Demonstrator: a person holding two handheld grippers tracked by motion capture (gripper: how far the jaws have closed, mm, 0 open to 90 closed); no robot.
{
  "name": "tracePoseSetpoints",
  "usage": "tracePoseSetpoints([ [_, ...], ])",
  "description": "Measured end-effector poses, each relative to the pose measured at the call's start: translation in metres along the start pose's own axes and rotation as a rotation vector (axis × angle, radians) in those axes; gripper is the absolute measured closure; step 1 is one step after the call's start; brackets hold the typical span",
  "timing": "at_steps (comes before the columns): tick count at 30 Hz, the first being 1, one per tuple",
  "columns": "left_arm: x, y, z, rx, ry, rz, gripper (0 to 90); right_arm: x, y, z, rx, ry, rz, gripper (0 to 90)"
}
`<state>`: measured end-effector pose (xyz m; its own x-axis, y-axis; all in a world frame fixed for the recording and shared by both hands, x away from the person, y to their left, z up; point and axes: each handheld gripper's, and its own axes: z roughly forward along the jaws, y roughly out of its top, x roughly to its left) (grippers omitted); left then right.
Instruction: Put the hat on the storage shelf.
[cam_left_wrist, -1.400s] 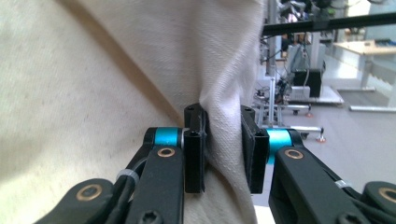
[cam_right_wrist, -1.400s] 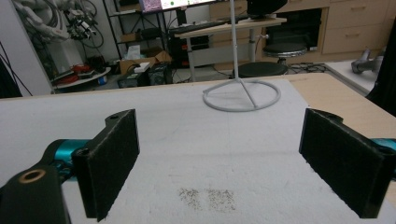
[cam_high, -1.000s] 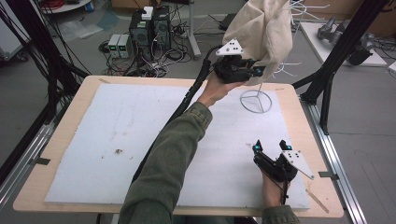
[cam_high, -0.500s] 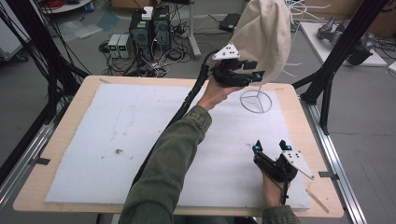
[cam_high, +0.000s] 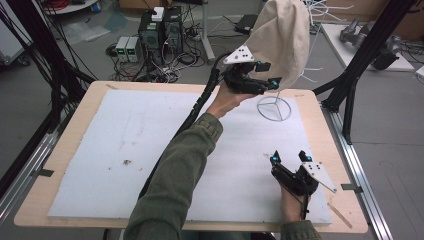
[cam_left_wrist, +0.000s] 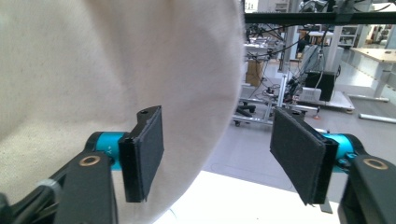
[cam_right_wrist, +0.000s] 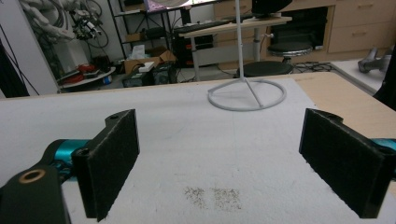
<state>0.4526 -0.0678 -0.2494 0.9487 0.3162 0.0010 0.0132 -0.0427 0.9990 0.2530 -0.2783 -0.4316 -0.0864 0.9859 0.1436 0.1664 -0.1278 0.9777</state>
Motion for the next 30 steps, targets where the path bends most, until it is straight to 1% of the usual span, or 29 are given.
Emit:
tracePoseSetpoints([
  [1, -0.002, 0.001, -0.003, 0.002, 0.001, 0.01, 33.3, 0.0, 0.0, 0.0, 0.0, 0.0, 0.0, 11.1],
  [2, -0.006, 0.004, -0.008, 0.003, 0.008, 0.026, 31.9, 0.0, 0.0, 0.0, 0.001, 0.0, 0.011, 11.1],
  [3, -0.008, 0.005, -0.011, 0.0, 0.01, 0.029, 31.8, 0.0, 0.0, -0.001, 0.001, 0.001, 0.014, 11.1],
  [4, -0.008, 0.005, -0.011, 0.0, 0.01, 0.029, 31.5, 0.0, 0.0, -0.001, 0.001, 0.001, 0.014, 11.1],
  [5, -0.012, 0.006, -0.018, -0.004, 0.016, 0.028, 30.9, -0.001, 0.0, -0.001, -0.001, 0.003, 0.012, 11.1],
  [7, -0.014, 0.005, -0.025, -0.001, 0.024, 0.034, 29.0, 0.0, 0.0, 0.0, 0.001, 0.001, 0.018, 11.1],
  [8, -0.014, 0.005, -0.025, -0.001, 0.024, 0.034, 28.0, 0.0, 0.0, 0.0, 0.001, 0.001, 0.018, 11.1],
  [9, -0.015, 0.004, -0.029, -0.001, 0.028, 0.034, 27.1, 0.001, 0.0, 0.0, 0.006, 0.007, 0.016, 11.1],
  [10, -0.017, 0.003, -0.037, 0.006, 0.034, 0.037, 26.6, 0.001, -0.001, 0.001, 0.003, 0.007, 0.007, 11.1],
  [11, -0.018, 0.002, -0.042, 0.012, 0.038, 0.038, 26.4, 0.002, -0.001, 0.002, 0.001, 0.007, 0.009, 11.1],
  [12, -0.018, 0.002, -0.042, 0.012, 0.038, 0.038, 25.5, 0.002, -0.001, 0.002, 0.005, 0.008, 0.009, 11.1],
  [13, -0.021, 0.0, -0.051, 0.013, 0.035, 0.03, 25.0, 0.002, -0.001, 0.002, 0.006, 0.01, 0.006, 11.1],
  [14, -0.021, 0.0, -0.051, 0.013, 0.035, 0.03, 24.6, 0.003, -0.001, 0.003, 0.005, 0.008, 0.007, 11.1],
  [19, -0.032, -0.001, -0.079, 0.023, 0.06, 0.044, 21.6, 0.007, -0.001, 0.004, 0.014, 0.022, 0.013, 11.1],
  [20, -0.035, -0.002, -0.085, 0.02, 0.062, 0.045, 21.6, 0.007, -0.001, 0.004, 0.014, 0.022, 0.013, 11.1],
  [21, -0.037, -0.002, -0.092, 0.017, 0.066, 0.044, 21.6, 0.008, -0.001, 0.005, 0.013, 0.032, 0.004, 11.0],
  [22, -0.04, -0.003, -0.098, 0.015, 0.07, 0.047, 21.6, 0.01, -0.001, 0.005, 0.016, 0.036, 0.008, 11.0],
  [23, -0.042, -0.004, -0.104, 0.016, 0.076, 0.052, 21.5, 0.01, -0.001, 0.005, 0.014, 0.042, -0.003, 11.0],
  [24, -0.045, -0.005, -0.11, 0.013, 0.081, 0.055, 21.5, 0.012, -0.001, 0.005, 0.016, 0.044, 0.003, 11.0],
  [28, -0.052, -0.011, -0.133, 0.017, 0.099, 0.075, 21.3, 0.014, -0.002, 0.007, 0.021, 0.05, 0.001, 10.9],
  [29, -0.054, -0.015, -0.145, 0.018, 0.109, 0.073, 21.2, 0.015, -0.002, 0.007, 0.022, 0.051, 0.0, 10.9],
  [30, -0.055, -0.017, -0.15, 0.015, 0.112, 0.072, 21.2, 0.015, -0.002, 0.008, 0.022, 0.052, -0.005, 10.9],
])
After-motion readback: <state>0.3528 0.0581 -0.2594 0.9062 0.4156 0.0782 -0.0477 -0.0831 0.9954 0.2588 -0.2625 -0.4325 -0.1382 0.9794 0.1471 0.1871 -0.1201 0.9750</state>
